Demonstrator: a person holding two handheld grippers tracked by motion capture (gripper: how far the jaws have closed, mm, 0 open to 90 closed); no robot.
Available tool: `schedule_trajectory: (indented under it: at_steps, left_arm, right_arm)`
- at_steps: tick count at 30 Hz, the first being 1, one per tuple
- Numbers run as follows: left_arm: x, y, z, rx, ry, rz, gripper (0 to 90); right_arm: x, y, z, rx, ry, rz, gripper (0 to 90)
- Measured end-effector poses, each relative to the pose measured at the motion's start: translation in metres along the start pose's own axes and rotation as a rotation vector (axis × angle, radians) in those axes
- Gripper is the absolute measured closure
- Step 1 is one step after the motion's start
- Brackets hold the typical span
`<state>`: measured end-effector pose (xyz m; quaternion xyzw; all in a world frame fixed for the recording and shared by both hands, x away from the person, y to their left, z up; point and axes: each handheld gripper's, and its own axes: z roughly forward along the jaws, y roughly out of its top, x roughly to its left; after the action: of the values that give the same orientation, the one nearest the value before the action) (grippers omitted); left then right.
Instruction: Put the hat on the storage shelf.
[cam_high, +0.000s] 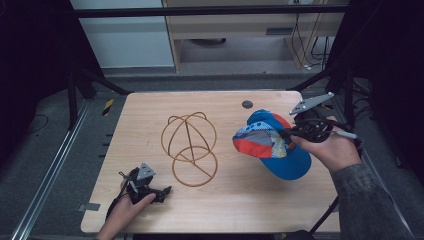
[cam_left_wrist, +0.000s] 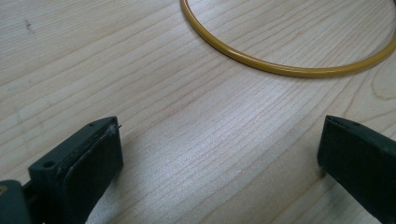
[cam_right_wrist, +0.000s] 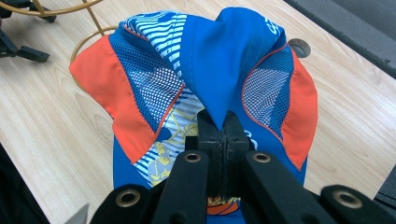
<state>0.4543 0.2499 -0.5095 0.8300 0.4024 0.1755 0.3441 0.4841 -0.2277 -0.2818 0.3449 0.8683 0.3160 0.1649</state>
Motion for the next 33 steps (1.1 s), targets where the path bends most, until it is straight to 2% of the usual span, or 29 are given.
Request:
schedule_trajectory:
  at_steps: [5, 17, 27, 33]
  left_arm:
    - [0.000, 0.000, 0.000, 0.000, 0.001, 0.002, 0.0]
    - [-0.001, 0.000, 0.000, 0.000, 0.000, 0.003, 0.0]
    - [-0.001, 0.000, 0.000, 0.001, 0.000, 0.002, 0.0]
    - [-0.001, 0.000, 0.000, -0.001, 0.000, 0.001, 0.0]
  right_arm:
    - [0.004, 0.005, -0.008, -0.018, -0.004, -0.012, 89.8]
    - [0.011, 0.011, -0.013, -0.031, -0.001, -0.040, 89.8]
    - [0.019, 0.021, -0.028, -0.079, -0.006, -0.069, 89.8]
    - [0.025, 0.033, -0.031, -0.100, -0.009, -0.088, 89.8]
